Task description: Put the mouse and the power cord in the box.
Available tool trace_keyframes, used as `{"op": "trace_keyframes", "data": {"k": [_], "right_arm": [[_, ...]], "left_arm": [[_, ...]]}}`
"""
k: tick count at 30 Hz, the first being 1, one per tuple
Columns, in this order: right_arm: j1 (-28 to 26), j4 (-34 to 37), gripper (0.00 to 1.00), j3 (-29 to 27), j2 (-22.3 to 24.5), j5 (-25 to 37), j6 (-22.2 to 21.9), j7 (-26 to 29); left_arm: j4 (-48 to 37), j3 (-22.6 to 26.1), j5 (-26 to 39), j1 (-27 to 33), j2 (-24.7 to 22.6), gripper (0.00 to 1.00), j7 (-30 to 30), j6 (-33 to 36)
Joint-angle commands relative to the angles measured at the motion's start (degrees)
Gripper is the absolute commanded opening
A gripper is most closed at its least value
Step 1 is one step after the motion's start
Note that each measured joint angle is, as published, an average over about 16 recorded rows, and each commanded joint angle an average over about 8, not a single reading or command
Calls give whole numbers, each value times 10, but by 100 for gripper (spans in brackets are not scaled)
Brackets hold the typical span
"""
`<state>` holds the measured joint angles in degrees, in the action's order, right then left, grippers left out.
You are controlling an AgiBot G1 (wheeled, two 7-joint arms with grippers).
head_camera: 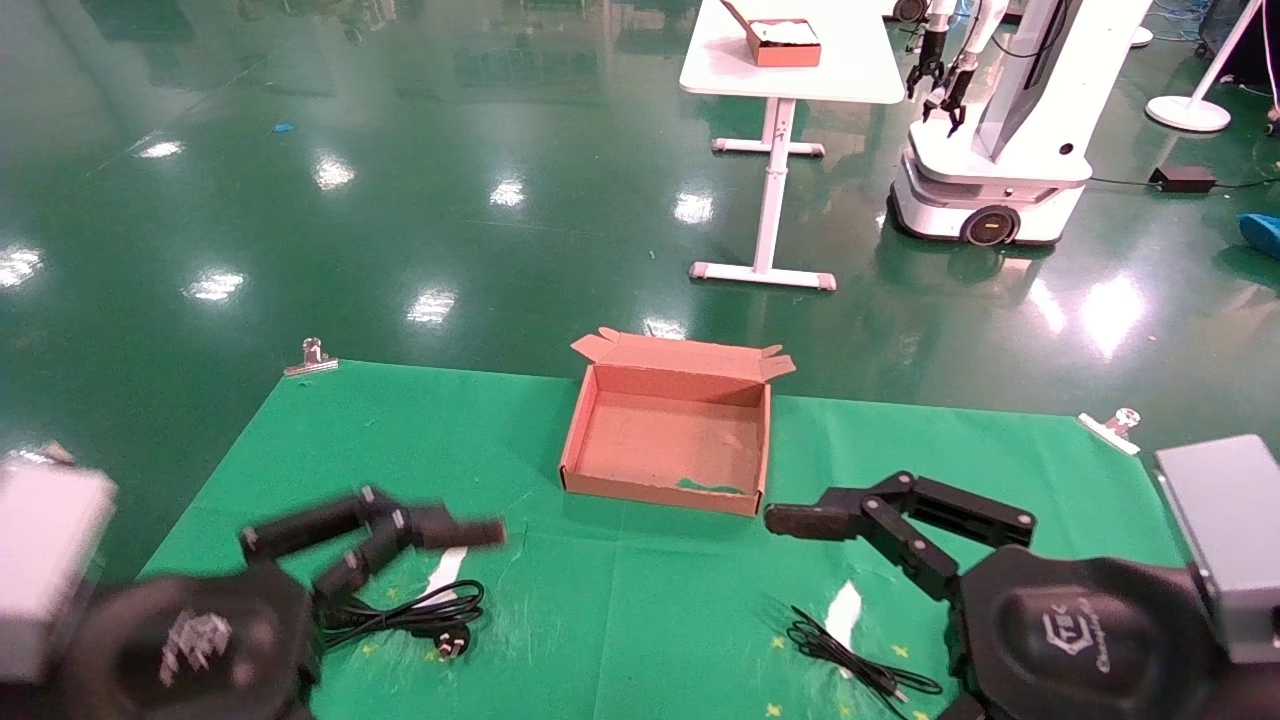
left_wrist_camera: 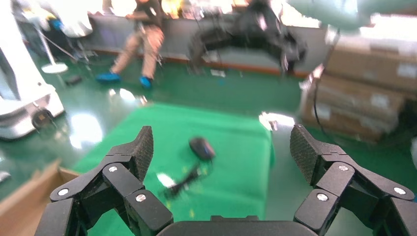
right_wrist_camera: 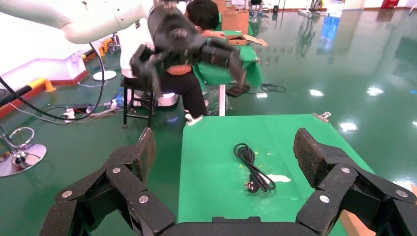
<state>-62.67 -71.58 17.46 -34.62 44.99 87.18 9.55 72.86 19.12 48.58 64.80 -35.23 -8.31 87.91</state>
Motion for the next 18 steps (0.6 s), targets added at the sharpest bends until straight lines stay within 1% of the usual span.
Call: {"op": "trace_keyframes", "data": {"k": [1, 4, 7, 9, 13, 18], "right_arm": [[1, 1, 100, 0, 2, 4, 2, -1], [-17, 29, 100, 22, 4, 45, 20, -17], [-50, 65, 100, 54, 6, 105, 32, -49], [-75, 98, 100, 77, 1, 151, 31, -76], [-123, 182, 100, 120, -25, 247, 14, -134], [-169, 302, 100, 162, -80, 341, -13, -203]], "left_arm": [[1, 4, 13, 4, 2, 100, 4, 10], [-13, 39, 83, 44, -4, 100, 29, 22], [-45, 83, 163, 94, -19, 100, 60, 27], [-79, 115, 218, 128, -36, 100, 86, 25], [-179, 169, 313, 186, -84, 100, 143, 15], [-327, 214, 404, 239, -153, 100, 223, -18]]}}
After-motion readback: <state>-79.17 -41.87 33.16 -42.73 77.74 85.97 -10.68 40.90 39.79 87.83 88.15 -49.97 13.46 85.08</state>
